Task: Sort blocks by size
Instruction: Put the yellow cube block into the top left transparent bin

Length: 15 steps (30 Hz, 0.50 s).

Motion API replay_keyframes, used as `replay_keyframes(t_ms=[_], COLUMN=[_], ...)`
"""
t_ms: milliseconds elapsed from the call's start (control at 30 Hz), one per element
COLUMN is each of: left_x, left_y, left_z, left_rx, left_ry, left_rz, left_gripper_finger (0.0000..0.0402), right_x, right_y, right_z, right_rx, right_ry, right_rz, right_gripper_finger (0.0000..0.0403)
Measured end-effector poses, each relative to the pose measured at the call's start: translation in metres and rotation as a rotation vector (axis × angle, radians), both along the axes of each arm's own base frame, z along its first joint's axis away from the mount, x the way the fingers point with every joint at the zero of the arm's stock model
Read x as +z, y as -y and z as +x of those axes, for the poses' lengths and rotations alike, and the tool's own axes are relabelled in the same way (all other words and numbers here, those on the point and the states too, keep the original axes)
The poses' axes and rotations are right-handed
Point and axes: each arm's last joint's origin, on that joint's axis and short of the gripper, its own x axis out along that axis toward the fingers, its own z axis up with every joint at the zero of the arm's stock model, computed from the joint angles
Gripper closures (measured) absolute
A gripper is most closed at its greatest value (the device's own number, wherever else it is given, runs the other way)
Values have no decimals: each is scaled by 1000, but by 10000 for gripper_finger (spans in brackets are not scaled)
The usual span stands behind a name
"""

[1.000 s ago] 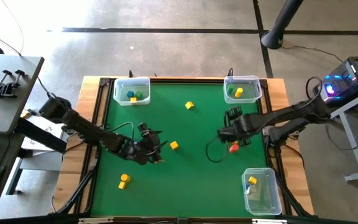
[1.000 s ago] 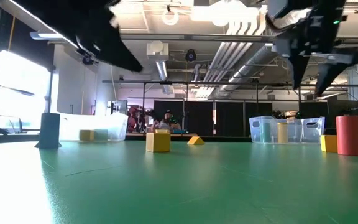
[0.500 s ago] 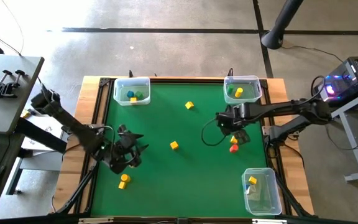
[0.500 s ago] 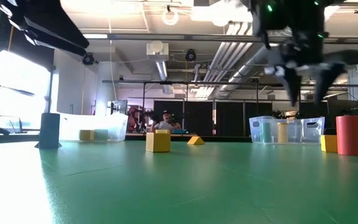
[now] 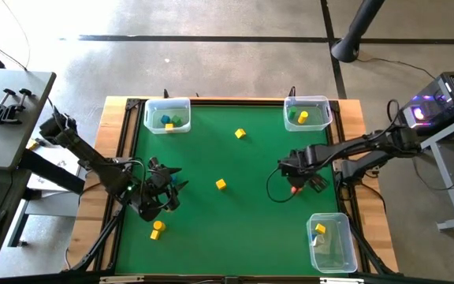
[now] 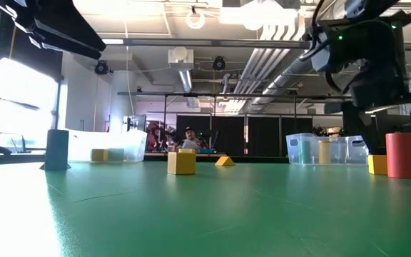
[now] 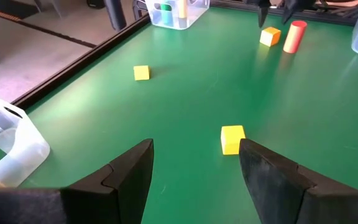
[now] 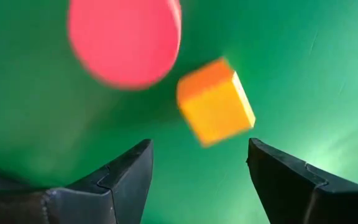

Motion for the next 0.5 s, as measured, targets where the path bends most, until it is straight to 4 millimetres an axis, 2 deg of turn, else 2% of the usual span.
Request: replay_keyframes(t_ms=[233,500], left_x=[0,1], left_y=[0,0], left_z=[0,0], left_rx=[4,8], left_ry=[4,14], left_rz=[5,6], left_gripper_finger=[177,177], right_x=[-15,-20], right_y=[-5,-5], right_z=[4,2], right_rx=[32,30], right_ry=[113,116], right_rz=[0,4], right_gripper_finger=[151,158])
